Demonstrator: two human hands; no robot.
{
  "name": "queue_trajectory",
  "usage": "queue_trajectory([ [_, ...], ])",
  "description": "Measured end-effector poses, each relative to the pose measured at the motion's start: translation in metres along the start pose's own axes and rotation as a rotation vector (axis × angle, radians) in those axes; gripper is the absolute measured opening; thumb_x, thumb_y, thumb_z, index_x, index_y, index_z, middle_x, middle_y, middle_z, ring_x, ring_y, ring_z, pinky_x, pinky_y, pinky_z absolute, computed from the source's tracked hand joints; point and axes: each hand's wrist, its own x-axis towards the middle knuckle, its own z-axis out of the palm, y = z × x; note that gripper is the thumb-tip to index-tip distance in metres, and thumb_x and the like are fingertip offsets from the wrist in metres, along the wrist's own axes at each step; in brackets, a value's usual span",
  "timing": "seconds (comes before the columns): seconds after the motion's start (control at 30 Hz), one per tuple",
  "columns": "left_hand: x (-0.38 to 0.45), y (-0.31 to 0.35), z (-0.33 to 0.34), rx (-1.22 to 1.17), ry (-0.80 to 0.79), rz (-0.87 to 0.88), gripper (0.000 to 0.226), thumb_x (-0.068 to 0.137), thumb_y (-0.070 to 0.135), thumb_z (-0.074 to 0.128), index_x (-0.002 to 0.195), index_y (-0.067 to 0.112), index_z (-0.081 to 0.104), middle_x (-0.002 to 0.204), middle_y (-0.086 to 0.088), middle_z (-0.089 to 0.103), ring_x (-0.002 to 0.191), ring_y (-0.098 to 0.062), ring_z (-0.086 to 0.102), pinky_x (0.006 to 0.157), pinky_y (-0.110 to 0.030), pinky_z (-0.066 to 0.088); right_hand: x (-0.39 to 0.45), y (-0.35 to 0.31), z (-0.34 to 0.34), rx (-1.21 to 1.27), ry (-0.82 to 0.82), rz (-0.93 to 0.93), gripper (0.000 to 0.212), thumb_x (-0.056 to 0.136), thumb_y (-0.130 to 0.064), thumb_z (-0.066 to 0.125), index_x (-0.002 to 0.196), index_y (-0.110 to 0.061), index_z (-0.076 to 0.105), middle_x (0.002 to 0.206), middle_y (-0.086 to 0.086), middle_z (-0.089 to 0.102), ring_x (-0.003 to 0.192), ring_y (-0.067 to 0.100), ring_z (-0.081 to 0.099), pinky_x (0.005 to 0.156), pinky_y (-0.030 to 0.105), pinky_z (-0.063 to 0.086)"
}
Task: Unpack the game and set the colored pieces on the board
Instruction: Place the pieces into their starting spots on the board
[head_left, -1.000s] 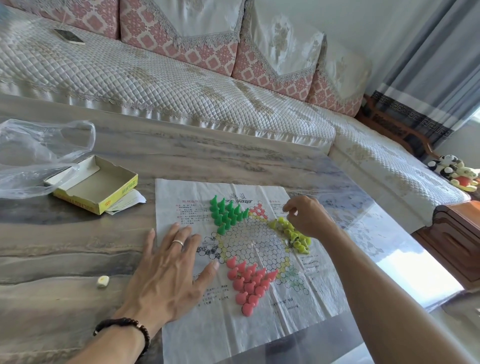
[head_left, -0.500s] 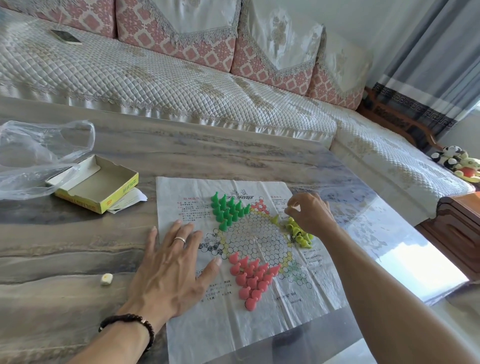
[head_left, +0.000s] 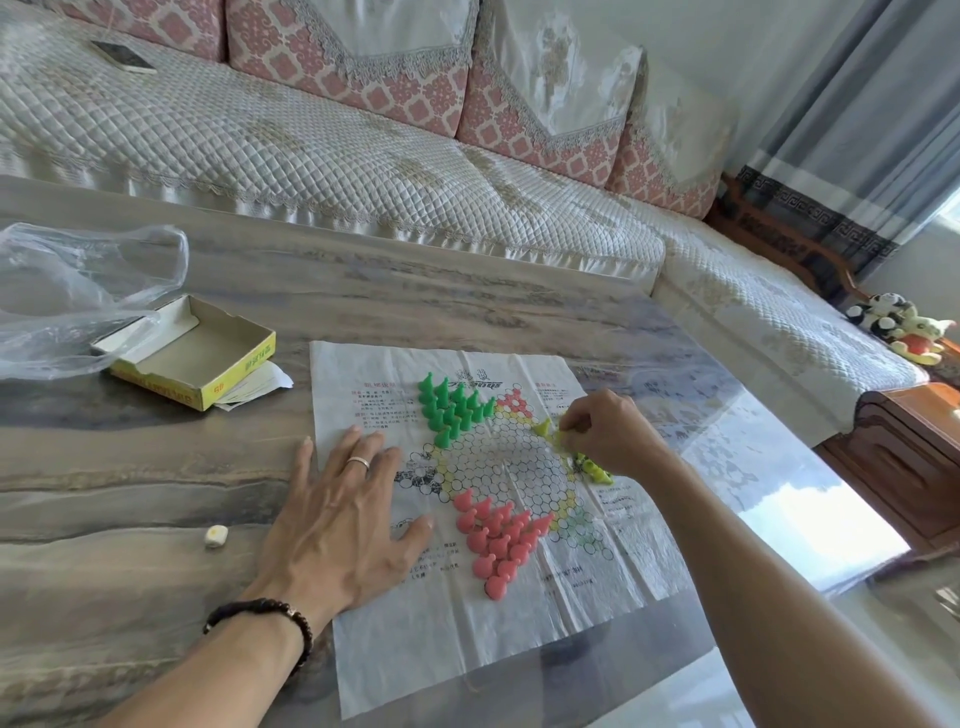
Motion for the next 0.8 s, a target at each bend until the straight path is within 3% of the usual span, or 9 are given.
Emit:
queue_trajectory([
  [0.17, -0.001, 0.001, -0.003, -0.001, -0.007, -0.005, 0.085, 0.075, 0.070, 0.015, 0.145, 0.022, 0.027, 0.158, -0.001, 0.019, 0.149, -0.018, 0.001, 0.119, -0.052, 0.001, 0.003, 0.000, 0.008, -0.042, -0.034, 0.014, 0.002, 0.081, -0.017, 0.071, 0.080, -0.018, 0.072, 0.073, -0.006, 0.068, 0.068, 0.009, 0.063, 0.067, 0.028, 0.055],
  [0.43, 0.000, 0.002, -0.003, 0.005, -0.013, -0.006, 0.077, 0.082, 0.068, 0.026, 0.146, 0.023, 0.023, 0.159, 0.000, 0.015, 0.148, -0.017, -0.002, 0.119, -0.052, 0.000, 0.004, -0.002, 0.014, -0.046, -0.021, 0.017, 0.007, 0.084, -0.021, 0.069, 0.078, -0.016, 0.069, 0.068, -0.008, 0.062, 0.066, 0.011, 0.058, 0.062, 0.027, 0.048],
  [0.57, 0.000, 0.002, -0.003, -0.011, -0.004, -0.007, 0.077, 0.083, 0.067, 0.029, 0.146, 0.022, 0.025, 0.160, -0.001, 0.016, 0.148, -0.017, -0.002, 0.119, -0.051, 0.000, -0.001, 0.002, 0.008, 0.005, 0.005, 0.009, 0.014, 0.081, -0.028, 0.071, 0.092, -0.021, 0.067, 0.081, -0.005, 0.062, 0.077, 0.014, 0.059, 0.071, 0.031, 0.050],
  [0.7, -0.001, 0.003, -0.004, -0.011, 0.002, -0.005, 0.078, 0.082, 0.067, 0.027, 0.146, 0.022, 0.026, 0.159, 0.000, 0.018, 0.148, -0.017, 0.000, 0.119, -0.051, 0.001, -0.004, 0.012, -0.002, 0.025, 0.045, 0.041, 0.019, 0.081, -0.014, 0.066, 0.099, -0.015, 0.071, 0.085, -0.002, 0.065, 0.082, 0.018, 0.063, 0.074, 0.033, 0.053],
  [0.8, -0.002, 0.003, -0.005, -0.023, 0.006, -0.004, 0.078, 0.082, 0.067, 0.028, 0.146, 0.022, 0.026, 0.159, -0.001, 0.018, 0.148, -0.017, 0.000, 0.119, -0.051, 0.001, -0.007, 0.014, -0.001, 0.019, 0.009, 0.044, 0.023, 0.081, -0.023, 0.072, 0.102, -0.015, 0.072, 0.083, 0.001, 0.067, 0.079, 0.021, 0.064, 0.072, 0.036, 0.053],
])
